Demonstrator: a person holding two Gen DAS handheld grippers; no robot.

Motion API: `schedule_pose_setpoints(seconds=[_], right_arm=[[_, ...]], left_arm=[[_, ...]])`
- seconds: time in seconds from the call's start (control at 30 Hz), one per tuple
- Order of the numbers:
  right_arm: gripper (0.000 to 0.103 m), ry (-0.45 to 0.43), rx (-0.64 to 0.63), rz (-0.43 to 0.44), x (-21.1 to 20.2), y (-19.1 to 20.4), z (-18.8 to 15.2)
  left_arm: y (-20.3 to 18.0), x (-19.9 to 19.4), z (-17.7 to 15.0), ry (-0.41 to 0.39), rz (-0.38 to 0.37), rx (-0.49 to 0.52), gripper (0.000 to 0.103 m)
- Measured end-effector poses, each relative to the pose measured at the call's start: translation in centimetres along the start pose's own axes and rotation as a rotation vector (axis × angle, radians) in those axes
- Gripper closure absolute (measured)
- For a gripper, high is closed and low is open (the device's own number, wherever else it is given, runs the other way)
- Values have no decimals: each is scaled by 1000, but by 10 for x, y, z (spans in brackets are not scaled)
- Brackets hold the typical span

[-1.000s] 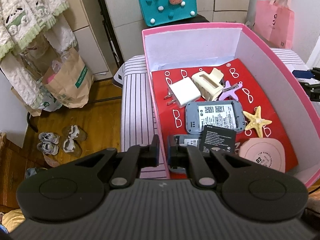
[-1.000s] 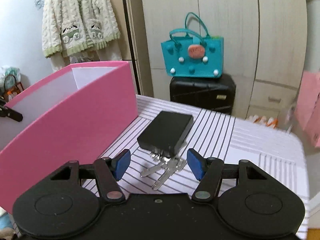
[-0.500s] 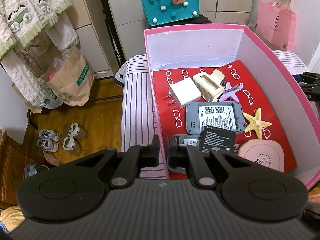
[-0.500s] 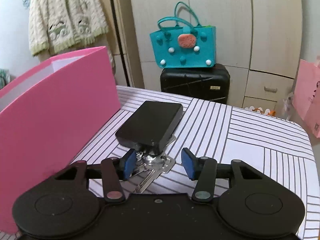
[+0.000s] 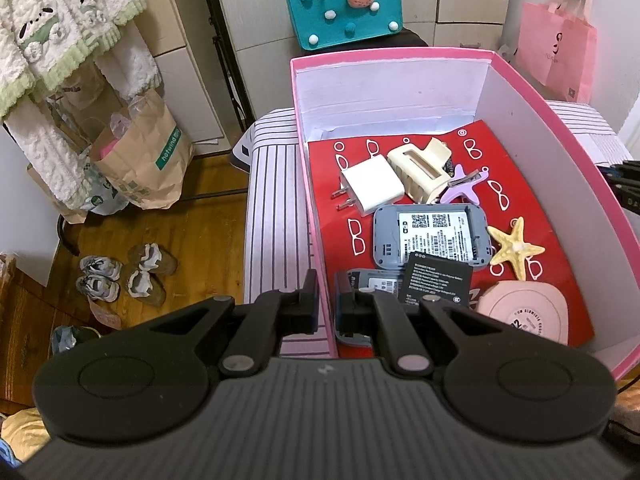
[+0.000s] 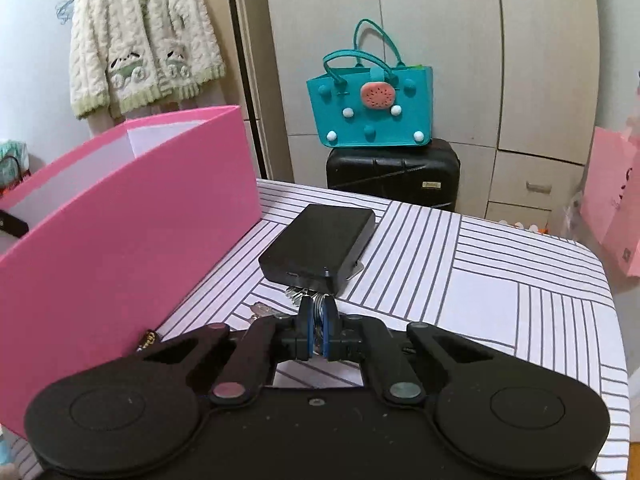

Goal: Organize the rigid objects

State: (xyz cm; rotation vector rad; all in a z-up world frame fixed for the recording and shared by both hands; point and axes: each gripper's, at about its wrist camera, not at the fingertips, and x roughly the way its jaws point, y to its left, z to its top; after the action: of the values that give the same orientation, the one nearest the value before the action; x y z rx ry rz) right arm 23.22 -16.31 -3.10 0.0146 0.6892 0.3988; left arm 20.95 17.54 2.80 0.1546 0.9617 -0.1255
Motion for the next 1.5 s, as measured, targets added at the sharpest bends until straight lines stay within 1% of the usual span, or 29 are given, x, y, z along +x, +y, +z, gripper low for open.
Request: schedule_pose_setpoints(seconds=[0.23,0.43,0.53,0.67,0.87,1.0,1.1,1.23,1.5], right_arm=[[97,-2,57,42,-18,-4,6],[97,-8,60,96,-39,3,25],[97,-18,49,117,-50,9,39],[97,-60,23,148,-67,19,62],[97,-124,-23,218,-86,41,97],[97,-139,-47,274,-90,58,110],[97,-132,-53,318,-88,69,115],[97,-89,-59,375,-79,84,115],[97,-14,-154,383,-53,114,107]], left_arm=[[1,-1,-2,-3,-3,-5,98],[-2,-1,-2,-7,11,22,98],[-2,-1,-2,-1,12,34,98],[-4,-1,-1,6,19,59,98],[-4,0,1,16,16,74,98],[-6,0,1,23,20,98,97],[-7,1,1,24,21,105,97],[-8,1,1,20,17,99,97],[-7,1,0,18,11,88,97]])
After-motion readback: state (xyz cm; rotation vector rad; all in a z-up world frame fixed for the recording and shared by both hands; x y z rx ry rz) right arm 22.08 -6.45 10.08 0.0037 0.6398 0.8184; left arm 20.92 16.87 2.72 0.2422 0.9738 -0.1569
